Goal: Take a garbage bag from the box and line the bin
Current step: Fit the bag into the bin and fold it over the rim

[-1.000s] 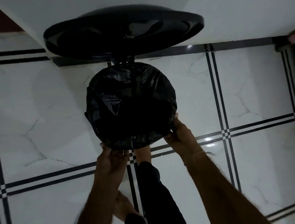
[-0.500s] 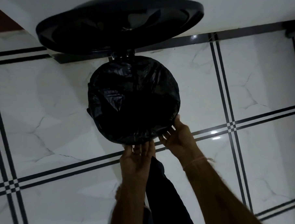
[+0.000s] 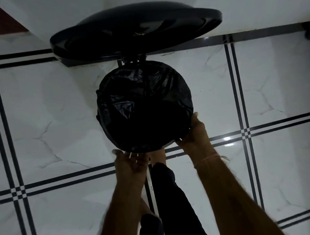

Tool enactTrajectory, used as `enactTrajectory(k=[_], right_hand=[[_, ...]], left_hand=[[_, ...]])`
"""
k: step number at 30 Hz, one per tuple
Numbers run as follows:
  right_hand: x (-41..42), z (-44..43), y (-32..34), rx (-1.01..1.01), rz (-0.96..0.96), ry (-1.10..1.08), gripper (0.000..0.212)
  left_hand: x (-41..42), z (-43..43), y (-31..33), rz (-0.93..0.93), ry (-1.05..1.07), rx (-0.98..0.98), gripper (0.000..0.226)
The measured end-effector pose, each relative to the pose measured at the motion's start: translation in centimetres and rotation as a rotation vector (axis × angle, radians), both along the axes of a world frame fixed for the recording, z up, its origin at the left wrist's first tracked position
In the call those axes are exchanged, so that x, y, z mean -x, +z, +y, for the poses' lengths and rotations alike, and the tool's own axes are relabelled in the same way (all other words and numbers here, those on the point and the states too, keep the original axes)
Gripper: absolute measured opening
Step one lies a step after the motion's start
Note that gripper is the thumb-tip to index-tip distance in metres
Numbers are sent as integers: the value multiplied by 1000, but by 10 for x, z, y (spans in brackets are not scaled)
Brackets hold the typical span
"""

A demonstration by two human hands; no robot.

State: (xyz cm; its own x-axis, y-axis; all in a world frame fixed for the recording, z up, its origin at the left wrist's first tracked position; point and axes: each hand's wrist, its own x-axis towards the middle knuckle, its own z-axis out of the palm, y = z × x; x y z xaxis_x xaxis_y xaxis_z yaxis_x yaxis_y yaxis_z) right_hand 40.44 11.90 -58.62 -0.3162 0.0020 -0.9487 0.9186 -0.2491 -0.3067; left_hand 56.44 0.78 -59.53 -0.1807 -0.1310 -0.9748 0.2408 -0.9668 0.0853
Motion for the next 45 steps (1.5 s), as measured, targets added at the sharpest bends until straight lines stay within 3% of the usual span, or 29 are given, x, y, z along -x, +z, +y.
enactTrajectory(k=[5, 9, 12, 16, 19, 23, 26, 30, 37, 40, 45], right_hand=[[28, -11, 5, -43, -97, 81, 43], [25, -8, 9, -205, 5, 220, 49], [23, 4, 13, -139, 29, 200, 48], [36, 2, 3, -198, -75, 210, 39], [39, -4, -1, -284, 65, 297, 26], [38, -16, 10, -385, 276, 314, 42], [45, -22, 10, -417, 304, 282, 41], [48, -11, 10, -327, 193, 190, 25], [40, 0, -6, -364, 303, 197, 16], [35, 11, -3, -267, 357, 275, 12], [40, 14, 3, -328, 329, 531, 19]], left_hand=[[-3, -34, 0, -17, -93, 19, 20], [-8, -42, -4, -7, -131, 85, 32], [-4, -58, 6, -27, -169, 165, 48], [6, -75, 4, -101, -296, 150, 32], [4, -81, 0, -135, -310, 172, 30], [17, -90, 7, -197, -393, 302, 51], [26, -94, 7, -247, -428, 340, 48], [20, -95, 7, -184, -406, 297, 46], [14, -96, 5, -73, -353, 264, 39], [12, -94, 7, -10, -319, 244, 34], [2, -86, 7, -10, -340, 257, 31]])
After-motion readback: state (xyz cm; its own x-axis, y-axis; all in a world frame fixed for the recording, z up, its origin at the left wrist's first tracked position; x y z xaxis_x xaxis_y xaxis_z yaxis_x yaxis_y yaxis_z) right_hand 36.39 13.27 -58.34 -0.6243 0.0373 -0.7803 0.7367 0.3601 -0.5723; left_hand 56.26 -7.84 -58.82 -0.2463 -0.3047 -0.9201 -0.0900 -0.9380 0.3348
